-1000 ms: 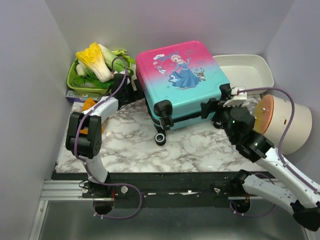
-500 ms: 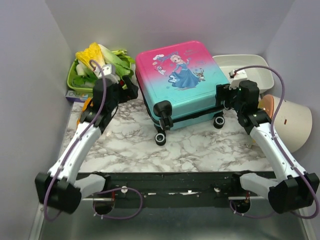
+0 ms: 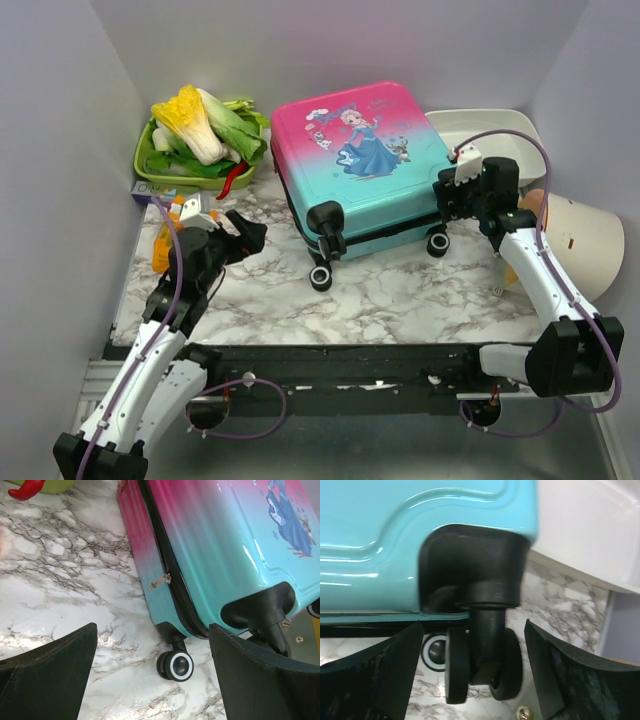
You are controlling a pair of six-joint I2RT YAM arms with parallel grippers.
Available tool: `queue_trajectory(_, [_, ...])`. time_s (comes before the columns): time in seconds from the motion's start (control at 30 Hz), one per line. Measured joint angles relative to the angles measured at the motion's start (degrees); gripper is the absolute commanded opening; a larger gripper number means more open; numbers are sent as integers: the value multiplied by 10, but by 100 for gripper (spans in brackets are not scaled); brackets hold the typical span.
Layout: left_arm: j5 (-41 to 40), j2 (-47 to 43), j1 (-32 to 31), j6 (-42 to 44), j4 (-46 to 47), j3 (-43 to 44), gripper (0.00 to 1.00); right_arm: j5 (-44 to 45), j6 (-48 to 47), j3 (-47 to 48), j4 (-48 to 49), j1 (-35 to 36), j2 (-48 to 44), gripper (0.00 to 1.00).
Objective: Open, take out, and arrange the luggage
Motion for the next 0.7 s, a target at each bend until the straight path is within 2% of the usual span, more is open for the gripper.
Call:
queue_trajectory(0.07, [-1,-8,0,-13,-2,-1,99,-33,2,0,-8,-2,12,75])
queue_trajectory(0.13, [-2,-16,0,-24,-1,-1,99,-63,8,-1,-16,-4,16,54])
queue_trajectory(0.2, [-3,-22,0,-34,0,-1,99,-83,14,-3,-17,-10,15,22])
queue_trajectory(0.3, [-7,-24,0,-47,3,-1,99,-103,44,-10,-16,-19,5,1])
queue_trajectory(0.5, [-32,-29,0,-62,9,-1,99,-146,111,-63,-3,3,-60,1])
queue_trajectory(0.7, [-55,-21,0,-74,8,-1,99,-92,215,-121,11,133,-146,1])
